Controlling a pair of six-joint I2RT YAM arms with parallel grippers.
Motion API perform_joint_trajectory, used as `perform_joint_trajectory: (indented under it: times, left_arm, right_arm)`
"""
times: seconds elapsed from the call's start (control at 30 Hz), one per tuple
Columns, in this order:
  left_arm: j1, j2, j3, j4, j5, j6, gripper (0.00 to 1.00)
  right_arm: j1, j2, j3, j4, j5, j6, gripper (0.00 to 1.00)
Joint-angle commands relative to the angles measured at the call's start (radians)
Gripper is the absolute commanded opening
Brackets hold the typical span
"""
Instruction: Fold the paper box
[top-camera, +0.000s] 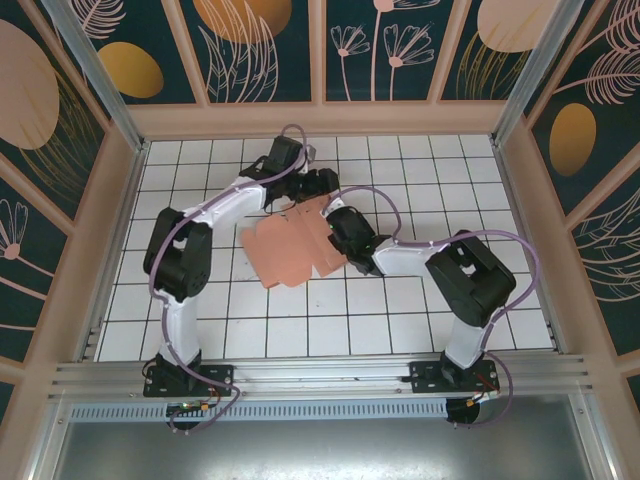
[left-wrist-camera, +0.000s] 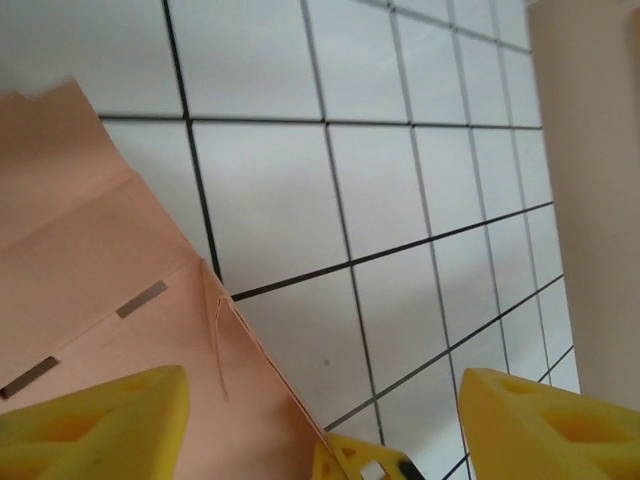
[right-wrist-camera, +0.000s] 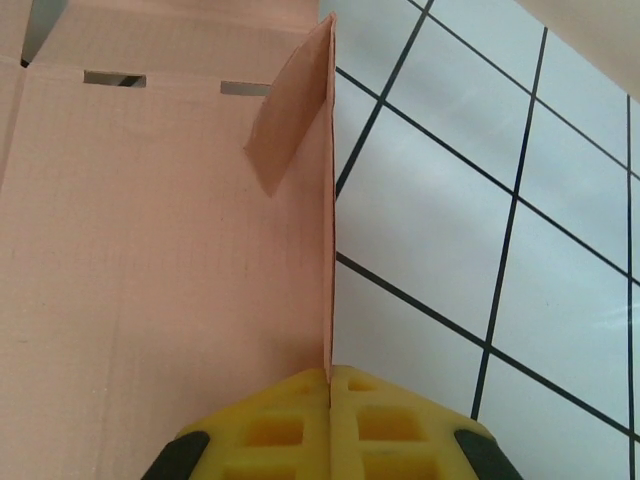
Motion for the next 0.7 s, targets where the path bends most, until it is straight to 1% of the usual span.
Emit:
perform_joint_trajectory:
  times: [0.0,0.03,0.1,0.17,0.27,0.37,0.47,0.53,0.57,0.63,0.67]
  left_arm:
    - [0.013,-0.111,-0.076,0.047,-0.130,0.062,0.85]
    - [0.020,-0.140,-0.108,0.073,-0.169,0.080,0.92]
    - [0.036,-0.183,-0.158,0.113,-0.230,0.106,0.99]
    - [0.054,-0.207,-0.196,0.148,-0.240,0.131,0.99]
    - [0.079,-0.222,-0.248,0.200,-0.226,0.164,0.99]
    - [0.120,-0.229,-0.324,0.279,-0.178,0.185,0.99]
    - [0.168,-0.230,-0.391,0.369,-0.054,0.206,0.99]
    - [0.175,-0.223,-0.394,0.360,-0.051,0.261,0.99]
    - [0.175,-0.216,-0.387,0.350,-0.030,0.305,0.99]
    - [0.174,-0.203,-0.375,0.326,-0.023,0.380,0.98]
    - [0.175,-0.194,-0.372,0.318,-0.003,0.431,0.97]
  right_arm:
    - [-0.026,-0.069,-0.026,-0.016,-0.071,0.040,0.00]
    - [-0.033,-0.080,-0.029,-0.027,-0.079,0.043,0.00]
    - [-0.047,-0.106,-0.041,-0.043,-0.100,0.055,0.00]
    - [-0.065,-0.134,-0.056,-0.058,-0.126,0.078,0.00]
    - [-0.099,-0.186,-0.092,-0.059,-0.184,0.101,0.00]
    - [-0.127,-0.237,-0.134,-0.051,-0.243,0.101,0.00]
    - [-0.154,-0.268,-0.157,-0.056,-0.278,0.095,0.00]
    - [-0.165,-0.281,-0.166,-0.067,-0.284,0.084,0.00]
    - [-0.170,-0.286,-0.168,-0.073,-0.290,0.076,0.00]
    - [-0.180,-0.299,-0.177,-0.079,-0.306,0.064,0.00]
    - [-0.187,-0.307,-0.180,-0.081,-0.329,0.057,0.00]
